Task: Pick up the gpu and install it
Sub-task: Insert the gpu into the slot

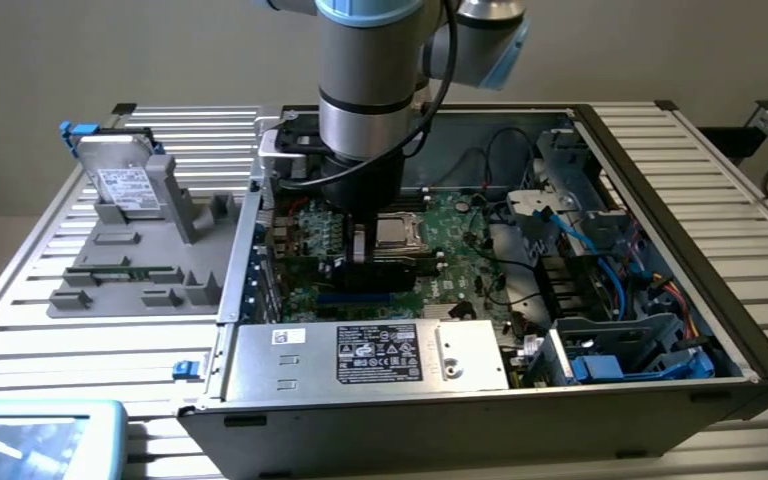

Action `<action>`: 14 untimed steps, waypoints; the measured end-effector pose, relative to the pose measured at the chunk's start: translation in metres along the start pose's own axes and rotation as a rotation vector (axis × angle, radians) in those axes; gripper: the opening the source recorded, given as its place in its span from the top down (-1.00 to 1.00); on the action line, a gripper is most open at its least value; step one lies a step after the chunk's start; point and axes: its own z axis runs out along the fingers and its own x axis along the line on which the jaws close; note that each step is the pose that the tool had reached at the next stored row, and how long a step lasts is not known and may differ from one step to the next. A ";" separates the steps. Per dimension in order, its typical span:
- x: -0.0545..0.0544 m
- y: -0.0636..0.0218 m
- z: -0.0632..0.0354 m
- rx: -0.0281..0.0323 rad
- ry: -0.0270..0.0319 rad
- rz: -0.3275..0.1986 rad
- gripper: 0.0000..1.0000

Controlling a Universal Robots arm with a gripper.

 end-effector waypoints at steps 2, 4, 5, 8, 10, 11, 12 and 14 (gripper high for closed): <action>0.000 0.0000 0.0000 -0.0003 -0.0001 0.000 0.44; 0.000 0.0000 0.0002 -0.0008 -0.0001 0.000 0.44; 0.000 0.0000 0.0004 -0.0010 -0.0006 0.000 0.44; 0.000 -0.0001 0.0007 -0.0011 -0.0021 0.000 0.44; 0.000 -0.0001 0.0013 -0.0010 -0.0029 0.000 0.44; 0.000 -0.0001 0.0016 -0.0010 -0.0029 0.000 0.44; 0.000 -0.0001 0.0016 -0.0011 -0.0028 0.000 0.44; 0.000 -0.0001 0.0016 -0.0011 -0.0028 0.000 0.44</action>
